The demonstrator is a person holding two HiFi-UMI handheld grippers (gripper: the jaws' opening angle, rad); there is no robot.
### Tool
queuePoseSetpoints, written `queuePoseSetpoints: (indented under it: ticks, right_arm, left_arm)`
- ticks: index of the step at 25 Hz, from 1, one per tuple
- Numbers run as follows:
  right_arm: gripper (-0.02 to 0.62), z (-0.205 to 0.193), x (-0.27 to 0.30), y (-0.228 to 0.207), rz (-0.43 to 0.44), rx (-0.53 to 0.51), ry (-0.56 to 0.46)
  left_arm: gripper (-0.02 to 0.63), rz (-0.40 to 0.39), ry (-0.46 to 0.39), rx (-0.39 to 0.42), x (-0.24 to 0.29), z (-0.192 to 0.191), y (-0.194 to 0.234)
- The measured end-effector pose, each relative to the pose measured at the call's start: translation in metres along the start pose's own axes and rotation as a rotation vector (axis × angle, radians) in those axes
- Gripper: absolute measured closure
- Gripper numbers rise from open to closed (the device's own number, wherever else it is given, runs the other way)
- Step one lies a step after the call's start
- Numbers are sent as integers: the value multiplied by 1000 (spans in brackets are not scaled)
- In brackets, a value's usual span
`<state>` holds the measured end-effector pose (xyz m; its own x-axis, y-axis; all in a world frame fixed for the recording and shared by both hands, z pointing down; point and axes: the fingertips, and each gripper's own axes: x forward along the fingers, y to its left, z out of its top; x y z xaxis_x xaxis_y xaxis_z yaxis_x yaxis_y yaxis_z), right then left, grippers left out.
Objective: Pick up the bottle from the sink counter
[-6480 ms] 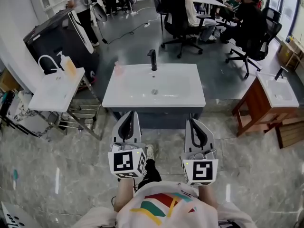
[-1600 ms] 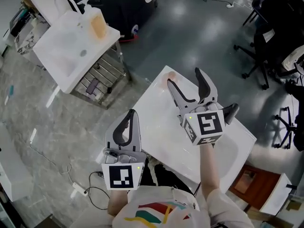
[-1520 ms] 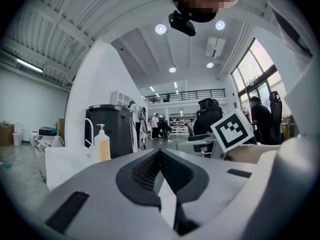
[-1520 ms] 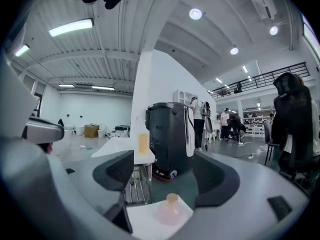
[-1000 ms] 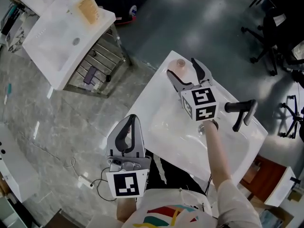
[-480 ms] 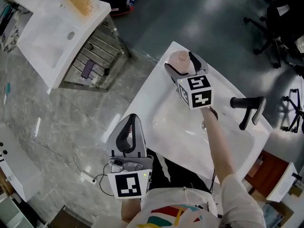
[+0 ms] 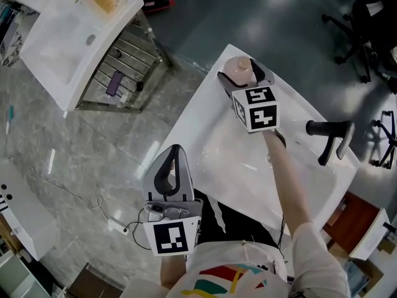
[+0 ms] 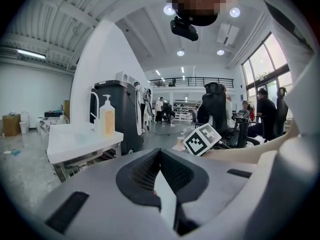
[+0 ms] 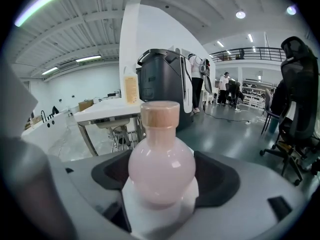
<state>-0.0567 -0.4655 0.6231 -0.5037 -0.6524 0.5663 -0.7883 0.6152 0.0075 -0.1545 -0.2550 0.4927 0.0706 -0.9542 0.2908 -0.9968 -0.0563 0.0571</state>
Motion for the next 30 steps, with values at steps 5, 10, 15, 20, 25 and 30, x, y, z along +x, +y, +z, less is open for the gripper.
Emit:
queuePoseSetpoints:
  ticks: [5, 10, 15, 20, 25, 30]
  right_arm:
    - [210, 0, 0, -1, -14, 2, 0]
    - [210, -1, 0, -1, -14, -1, -2]
    - [210, 0, 0, -2, -19, 1, -2]
    - [210, 1, 2, -3, -26, 2, -1]
    - [210, 5, 1, -5, -42, -3, -15]
    - [210, 32, -18, -9, -56, 12, -73]
  left_arm:
    - [588, 0, 1, -5, -1, -1, 1]
    - [588, -6, 0, -8, -3, -2, -2]
    - [588, -7, -4, -8, -5, 0, -1]
    - [588, -12, -1, 8, -3, 1, 2]
    - [588, -13, -13, 19, -3, 6, 4]
    - [588, -24, -41, 29, -4, 18, 1]
